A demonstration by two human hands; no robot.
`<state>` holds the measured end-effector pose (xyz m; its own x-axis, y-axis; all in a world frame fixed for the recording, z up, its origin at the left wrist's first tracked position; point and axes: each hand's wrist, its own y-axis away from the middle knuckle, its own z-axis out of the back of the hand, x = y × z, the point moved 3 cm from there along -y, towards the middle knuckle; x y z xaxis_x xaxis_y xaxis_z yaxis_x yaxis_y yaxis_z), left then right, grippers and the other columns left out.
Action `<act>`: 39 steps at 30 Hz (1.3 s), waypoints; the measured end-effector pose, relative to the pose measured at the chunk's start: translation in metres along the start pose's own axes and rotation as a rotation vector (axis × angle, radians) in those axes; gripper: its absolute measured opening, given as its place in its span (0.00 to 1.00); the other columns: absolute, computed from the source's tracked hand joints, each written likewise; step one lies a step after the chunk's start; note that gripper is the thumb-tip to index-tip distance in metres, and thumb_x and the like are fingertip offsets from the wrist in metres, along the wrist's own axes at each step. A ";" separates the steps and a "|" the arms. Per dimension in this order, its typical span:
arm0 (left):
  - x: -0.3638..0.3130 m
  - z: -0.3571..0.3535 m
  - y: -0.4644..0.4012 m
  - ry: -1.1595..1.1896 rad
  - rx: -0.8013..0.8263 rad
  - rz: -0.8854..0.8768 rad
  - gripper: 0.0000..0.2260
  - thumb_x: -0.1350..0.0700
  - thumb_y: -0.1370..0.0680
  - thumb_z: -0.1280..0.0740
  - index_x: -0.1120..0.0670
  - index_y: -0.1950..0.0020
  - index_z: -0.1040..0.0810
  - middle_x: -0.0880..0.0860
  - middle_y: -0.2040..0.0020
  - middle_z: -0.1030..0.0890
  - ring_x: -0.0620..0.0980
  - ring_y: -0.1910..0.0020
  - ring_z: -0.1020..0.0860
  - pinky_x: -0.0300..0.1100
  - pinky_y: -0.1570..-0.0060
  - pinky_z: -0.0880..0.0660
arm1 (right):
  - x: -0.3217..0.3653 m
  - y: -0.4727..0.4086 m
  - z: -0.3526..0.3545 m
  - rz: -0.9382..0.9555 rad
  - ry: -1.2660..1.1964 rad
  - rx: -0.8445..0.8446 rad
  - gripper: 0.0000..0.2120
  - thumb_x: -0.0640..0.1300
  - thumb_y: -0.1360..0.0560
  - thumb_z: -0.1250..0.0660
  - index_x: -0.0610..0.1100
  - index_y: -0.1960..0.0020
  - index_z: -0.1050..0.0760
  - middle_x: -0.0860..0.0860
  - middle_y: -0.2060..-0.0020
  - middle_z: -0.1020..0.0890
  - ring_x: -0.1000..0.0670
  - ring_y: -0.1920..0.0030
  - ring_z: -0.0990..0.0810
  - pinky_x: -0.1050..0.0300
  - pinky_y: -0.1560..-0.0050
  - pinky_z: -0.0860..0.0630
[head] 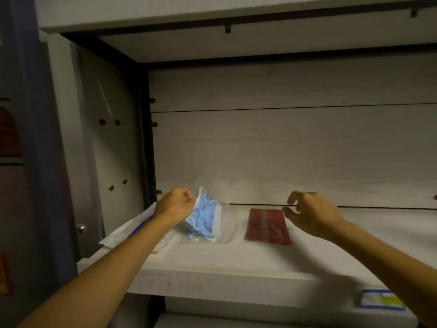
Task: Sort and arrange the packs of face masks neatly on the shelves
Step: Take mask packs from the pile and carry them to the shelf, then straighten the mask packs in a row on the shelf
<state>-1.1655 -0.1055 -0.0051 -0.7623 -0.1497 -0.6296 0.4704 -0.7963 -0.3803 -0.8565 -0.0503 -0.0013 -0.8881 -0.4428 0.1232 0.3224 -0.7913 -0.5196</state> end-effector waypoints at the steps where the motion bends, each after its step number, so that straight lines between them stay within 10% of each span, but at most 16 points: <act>1: 0.005 -0.003 -0.001 -0.041 0.025 0.000 0.06 0.51 0.26 0.33 0.48 0.62 0.26 0.53 0.52 0.18 0.56 0.49 0.21 0.43 0.50 0.25 | 0.001 0.001 0.001 -0.010 0.004 -0.006 0.17 0.55 0.23 0.37 0.46 0.39 0.25 0.47 0.47 0.18 0.45 0.47 0.20 0.52 0.53 0.21; 14: 0.009 -0.009 0.006 -0.708 0.011 -0.240 0.25 0.38 0.24 0.38 0.52 0.33 0.32 0.56 0.34 0.30 0.55 0.36 0.32 0.47 0.38 0.35 | 0.017 0.013 0.021 -0.061 0.092 0.016 0.18 0.55 0.22 0.37 0.45 0.38 0.25 0.46 0.45 0.18 0.46 0.48 0.20 0.57 0.55 0.23; 39: -0.188 -0.075 0.122 -0.363 0.106 -0.646 0.19 0.43 0.25 0.37 0.50 0.38 0.28 0.51 0.39 0.25 0.54 0.42 0.26 0.48 0.45 0.31 | -0.091 0.161 0.157 -0.187 0.313 0.059 0.20 0.55 0.22 0.38 0.47 0.34 0.30 0.46 0.41 0.22 0.47 0.47 0.21 0.53 0.48 0.21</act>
<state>-0.9318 -0.1306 0.0161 -0.9797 0.1979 -0.0331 -0.1523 -0.8408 -0.5195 -0.6725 -0.2040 0.0362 -0.9878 -0.1451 -0.0575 0.1551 -0.8731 -0.4621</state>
